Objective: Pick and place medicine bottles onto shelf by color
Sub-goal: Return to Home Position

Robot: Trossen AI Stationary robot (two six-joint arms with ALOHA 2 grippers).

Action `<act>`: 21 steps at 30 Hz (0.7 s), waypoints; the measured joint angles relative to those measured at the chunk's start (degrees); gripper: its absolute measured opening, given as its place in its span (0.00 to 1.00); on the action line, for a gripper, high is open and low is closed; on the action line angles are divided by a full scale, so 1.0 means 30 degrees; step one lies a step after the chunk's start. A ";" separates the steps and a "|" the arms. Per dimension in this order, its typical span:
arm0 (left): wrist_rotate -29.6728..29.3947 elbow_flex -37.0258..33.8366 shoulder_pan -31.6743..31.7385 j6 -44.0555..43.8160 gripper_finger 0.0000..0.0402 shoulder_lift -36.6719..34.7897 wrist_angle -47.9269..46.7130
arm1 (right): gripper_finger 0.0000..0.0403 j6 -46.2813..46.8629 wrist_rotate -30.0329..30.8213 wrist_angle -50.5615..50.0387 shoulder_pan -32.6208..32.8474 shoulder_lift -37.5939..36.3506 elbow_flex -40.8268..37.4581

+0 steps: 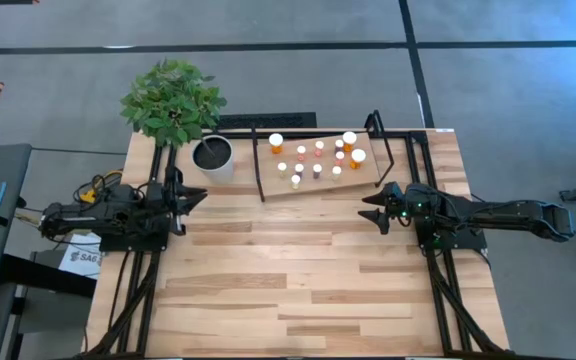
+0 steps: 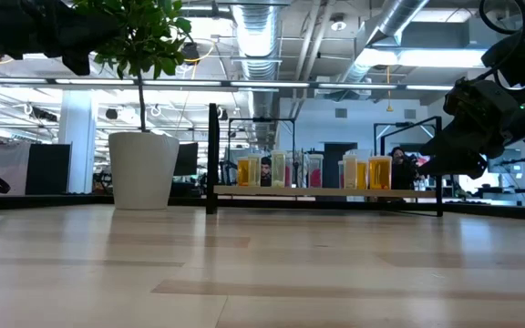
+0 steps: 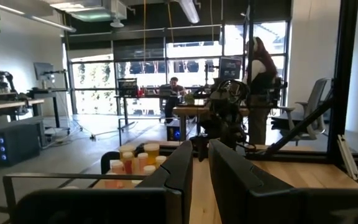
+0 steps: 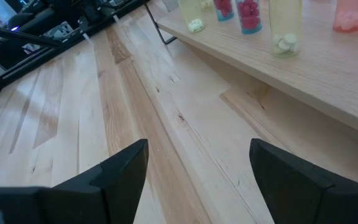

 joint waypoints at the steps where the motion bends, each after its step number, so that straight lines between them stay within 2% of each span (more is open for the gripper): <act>1: -0.0009 0.0000 0.0000 0.0032 0.11 0.0000 -0.0003 | 0.75 -0.0006 0.0000 0.0000 0.0000 0.0000 0.0000; 16: -0.0002 -0.0023 -0.0007 0.0081 0.11 0.0043 0.0163 | 0.75 0.0000 -0.0007 0.0000 0.0005 0.0000 0.0000; 21: -0.0016 -0.0965 -0.0007 0.0391 0.11 0.0019 0.2019 | 0.75 0.0000 -0.0007 0.0000 0.0007 0.0000 0.0000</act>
